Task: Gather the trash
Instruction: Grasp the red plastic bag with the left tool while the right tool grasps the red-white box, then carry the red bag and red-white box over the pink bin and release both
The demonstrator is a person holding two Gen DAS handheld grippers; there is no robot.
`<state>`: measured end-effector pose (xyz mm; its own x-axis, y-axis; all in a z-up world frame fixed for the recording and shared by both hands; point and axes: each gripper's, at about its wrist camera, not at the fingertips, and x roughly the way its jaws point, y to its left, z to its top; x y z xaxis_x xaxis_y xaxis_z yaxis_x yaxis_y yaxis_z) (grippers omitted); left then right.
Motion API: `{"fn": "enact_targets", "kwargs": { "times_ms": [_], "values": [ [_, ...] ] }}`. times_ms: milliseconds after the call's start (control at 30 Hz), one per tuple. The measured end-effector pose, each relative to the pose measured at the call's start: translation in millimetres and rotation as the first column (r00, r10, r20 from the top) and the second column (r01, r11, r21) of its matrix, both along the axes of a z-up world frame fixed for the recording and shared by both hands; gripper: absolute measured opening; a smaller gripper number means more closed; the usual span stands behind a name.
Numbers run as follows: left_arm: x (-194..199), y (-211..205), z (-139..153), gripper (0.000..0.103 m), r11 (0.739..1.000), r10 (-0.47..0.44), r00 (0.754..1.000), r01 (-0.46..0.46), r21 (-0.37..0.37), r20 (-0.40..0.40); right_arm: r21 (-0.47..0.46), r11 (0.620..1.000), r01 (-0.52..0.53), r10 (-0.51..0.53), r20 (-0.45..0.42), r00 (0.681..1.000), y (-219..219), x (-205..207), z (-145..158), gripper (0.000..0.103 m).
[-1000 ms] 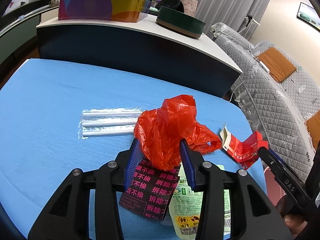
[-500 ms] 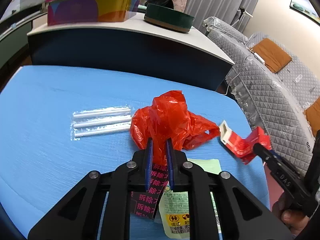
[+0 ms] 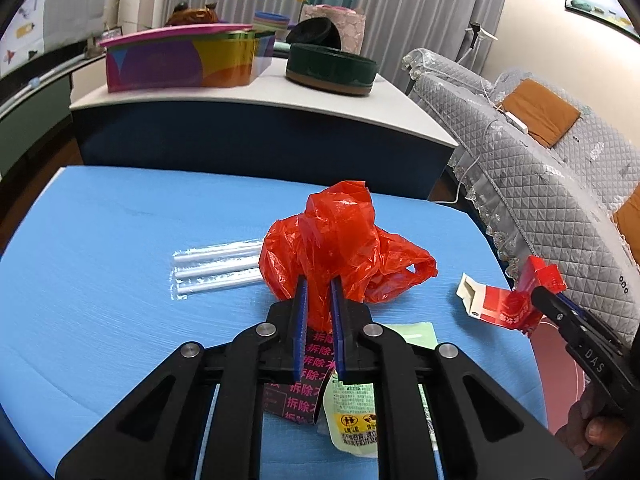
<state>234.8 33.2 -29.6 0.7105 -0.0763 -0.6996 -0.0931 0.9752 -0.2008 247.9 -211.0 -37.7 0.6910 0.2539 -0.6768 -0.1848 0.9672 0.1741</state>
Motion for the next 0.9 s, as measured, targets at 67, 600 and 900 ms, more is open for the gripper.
{"fn": "enact_targets", "kwargs": {
  "times_ms": [67,600,900],
  "values": [
    [-1.9,-0.8,2.6,0.011,1.0,-0.003,1.0,0.003,0.006,0.009,-0.005,1.0,0.0,0.0,0.013,1.0,-1.0,-3.8,3.9,0.023],
    [-30.2,-20.0,28.4,0.011,0.998,-0.041,0.996,0.037,0.046,0.074,-0.013,1.0,0.024,-0.023,0.086,0.996,-26.5,-48.9,35.2,0.023],
    [-45.0,-37.1,40.3,0.011,0.996,-0.064,0.992,0.057,0.068,0.109,-0.007,0.999,0.048,-0.047,0.117,0.992,-48.2,-73.2,48.8,0.023]
  ]
}}
